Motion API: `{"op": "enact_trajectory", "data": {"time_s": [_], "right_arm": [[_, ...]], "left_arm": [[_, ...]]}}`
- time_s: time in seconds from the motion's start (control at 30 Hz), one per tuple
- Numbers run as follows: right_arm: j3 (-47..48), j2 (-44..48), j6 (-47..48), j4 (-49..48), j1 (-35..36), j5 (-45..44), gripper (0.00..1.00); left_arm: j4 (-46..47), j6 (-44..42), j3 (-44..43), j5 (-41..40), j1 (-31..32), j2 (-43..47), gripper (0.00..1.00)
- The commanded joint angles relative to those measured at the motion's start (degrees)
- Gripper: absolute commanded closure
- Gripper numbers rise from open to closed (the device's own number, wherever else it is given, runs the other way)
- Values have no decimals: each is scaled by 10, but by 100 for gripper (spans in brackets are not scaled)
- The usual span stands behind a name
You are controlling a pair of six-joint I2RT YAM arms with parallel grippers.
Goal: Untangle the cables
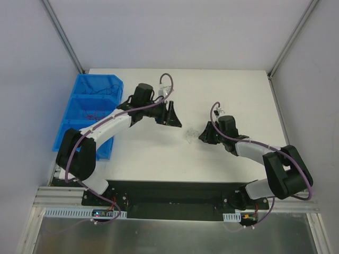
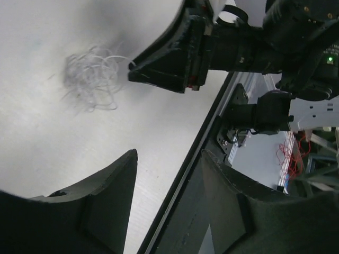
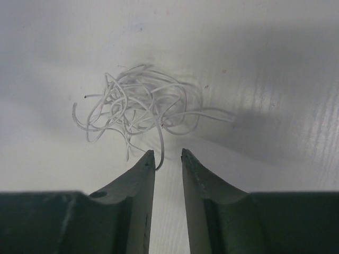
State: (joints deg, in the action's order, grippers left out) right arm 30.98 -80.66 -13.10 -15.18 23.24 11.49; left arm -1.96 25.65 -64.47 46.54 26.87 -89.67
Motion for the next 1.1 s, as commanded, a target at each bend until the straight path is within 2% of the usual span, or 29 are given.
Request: {"op": "enact_trajectory", "data": {"time_s": [0.0,0.07,0.1,0.2,0.3,0.4,0.53,0.7,1.0,1.07], "right_arm": [[14,-13,-15,-49,-2,34,77],[15,-22,-23,-60,-2,47,95],[15,-26,-26,-67,-3,53,100],[7,-28,-33,-81,-3,61,99],[7,-27,-36,-83,-5,66,100],[5,-24,-39,-85,-5,70,100],[1,-16,-39,-87,-6,73,100],[0,-20,-43,-93,-6,78,100],[3,-29,-43,-95,-6,81,100],[5,-33,-46,-96,-6,83,100]], "left_arm": [[18,-38,-56,-26,66,-50,55],[7,-87,-79,-49,76,-72,55],[7,-116,-82,-68,79,-77,52],[1,-165,-112,-95,91,-113,38],[-15,-139,-158,-102,91,-169,36],[-21,-106,-174,-79,93,-208,38],[-22,-111,-173,-83,101,-238,42],[-34,-97,-196,-74,102,-268,63],[-31,-85,-160,-73,114,-262,73],[-32,-86,-152,-75,117,-255,72]]}}
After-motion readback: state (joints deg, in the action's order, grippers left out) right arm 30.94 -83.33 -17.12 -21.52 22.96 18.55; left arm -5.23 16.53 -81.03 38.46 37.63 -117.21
